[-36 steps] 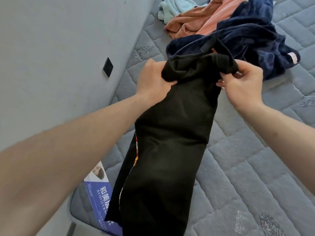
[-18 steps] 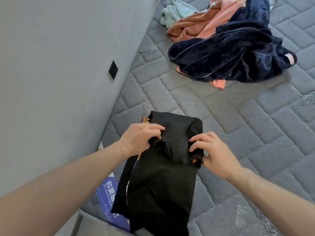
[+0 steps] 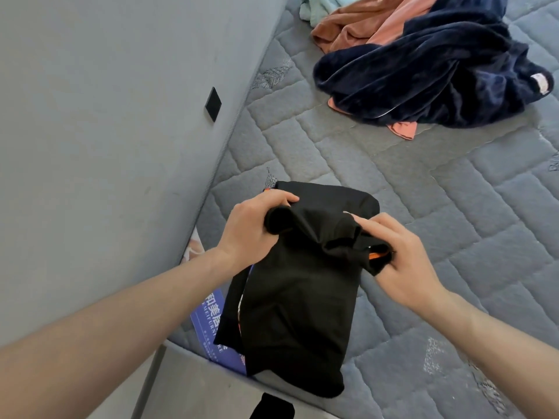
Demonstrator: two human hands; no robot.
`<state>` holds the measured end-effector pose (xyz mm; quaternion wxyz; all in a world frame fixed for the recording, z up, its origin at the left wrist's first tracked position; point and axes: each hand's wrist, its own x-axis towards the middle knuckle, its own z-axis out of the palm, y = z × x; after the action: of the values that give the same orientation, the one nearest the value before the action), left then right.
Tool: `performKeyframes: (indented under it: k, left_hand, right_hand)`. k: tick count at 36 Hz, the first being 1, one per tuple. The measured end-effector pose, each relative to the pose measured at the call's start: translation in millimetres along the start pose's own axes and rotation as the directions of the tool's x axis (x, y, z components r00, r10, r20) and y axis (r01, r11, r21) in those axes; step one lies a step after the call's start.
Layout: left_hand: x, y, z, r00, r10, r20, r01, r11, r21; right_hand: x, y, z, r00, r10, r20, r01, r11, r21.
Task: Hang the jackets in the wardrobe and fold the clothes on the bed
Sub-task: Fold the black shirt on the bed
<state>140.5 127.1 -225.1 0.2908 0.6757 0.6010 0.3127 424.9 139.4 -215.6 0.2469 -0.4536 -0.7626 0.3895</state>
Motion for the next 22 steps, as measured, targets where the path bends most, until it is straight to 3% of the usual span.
performKeyframes:
  k: [5, 11, 18, 22]
  left_hand:
    - [-53, 9, -20, 0.985, 0.128, 0.115, -0.137, 0.987, 0.080]
    - [-131, -3, -16, 0.938, 0.161, 0.307, -0.227, 0.955, 0.191]
    - [-188, -19, 14, 0.932, -0.050, 0.358, -0.081, 0.936, 0.343]
    - [-199, -27, 32, 0.811, -0.271, 0.518, 0.019, 0.898, 0.439]
  right_hand:
    - [-39, -24, -3, 0.982, -0.070, 0.178, 0.070, 0.998, 0.003]
    - [-95, -30, 32, 0.880, -0.050, 0.472, 0.123, 0.985, -0.123]
    - [-144, -7, 96, 0.771, 0.232, 0.594, -0.035, 0.945, -0.324]
    - [-161, -3, 117, 0.719, 0.386, 0.578, -0.159, 0.901, -0.403]
